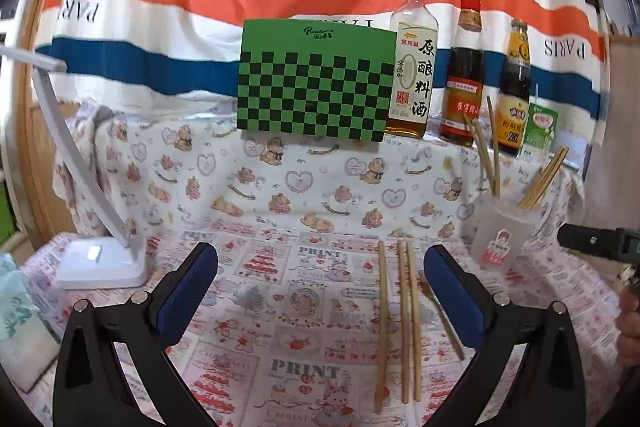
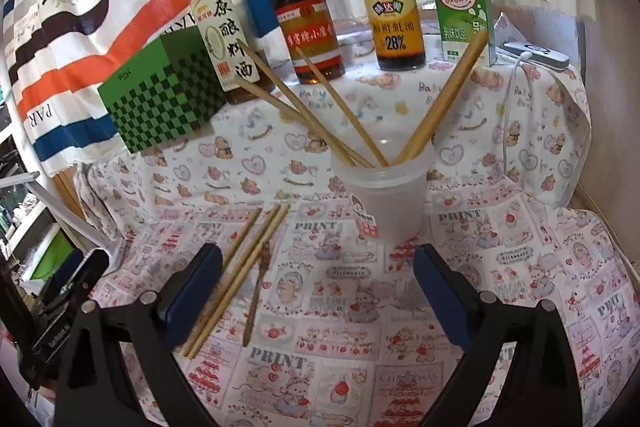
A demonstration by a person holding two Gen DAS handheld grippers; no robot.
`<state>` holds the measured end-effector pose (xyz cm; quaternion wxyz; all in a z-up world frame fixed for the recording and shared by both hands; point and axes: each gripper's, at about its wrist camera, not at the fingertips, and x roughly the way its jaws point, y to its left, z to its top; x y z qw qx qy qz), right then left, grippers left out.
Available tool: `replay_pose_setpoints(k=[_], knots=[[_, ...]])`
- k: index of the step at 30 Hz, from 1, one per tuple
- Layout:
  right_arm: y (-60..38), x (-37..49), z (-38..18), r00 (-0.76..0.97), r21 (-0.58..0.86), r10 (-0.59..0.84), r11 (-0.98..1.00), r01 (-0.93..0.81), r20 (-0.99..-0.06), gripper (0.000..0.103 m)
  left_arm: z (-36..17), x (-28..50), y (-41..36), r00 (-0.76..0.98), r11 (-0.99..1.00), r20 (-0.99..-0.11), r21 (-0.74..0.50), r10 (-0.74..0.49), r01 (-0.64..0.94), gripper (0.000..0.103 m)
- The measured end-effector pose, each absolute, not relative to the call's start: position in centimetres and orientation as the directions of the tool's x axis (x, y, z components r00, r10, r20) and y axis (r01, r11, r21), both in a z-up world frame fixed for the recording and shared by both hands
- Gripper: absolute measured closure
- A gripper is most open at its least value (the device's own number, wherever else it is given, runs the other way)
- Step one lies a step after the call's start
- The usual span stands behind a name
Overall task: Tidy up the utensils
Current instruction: 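Move both open tools back down over the remaining chopsticks and fork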
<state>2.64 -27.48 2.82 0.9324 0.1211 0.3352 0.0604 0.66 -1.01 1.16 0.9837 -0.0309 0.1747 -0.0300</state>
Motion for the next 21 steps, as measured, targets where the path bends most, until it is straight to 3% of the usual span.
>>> replay_pose_setpoints(k=[6, 21], knots=[[-26.7, 2.5, 2.6, 0.774, 0.221, 0.165, 0.975, -0.033, -0.612, 0.005, 0.7, 0.4, -2.4, 0.943, 0.999, -0.332, 0.019, -0.028, 0.036, 0.001], [-26.3, 3.2, 1.6, 0.74, 0.196, 0.151, 0.98, -0.027, -0.655, 0.004, 0.6, 0.8, -1.9, 0.938, 1.0, -0.346, -0.01, -0.026, 0.024, 0.001]])
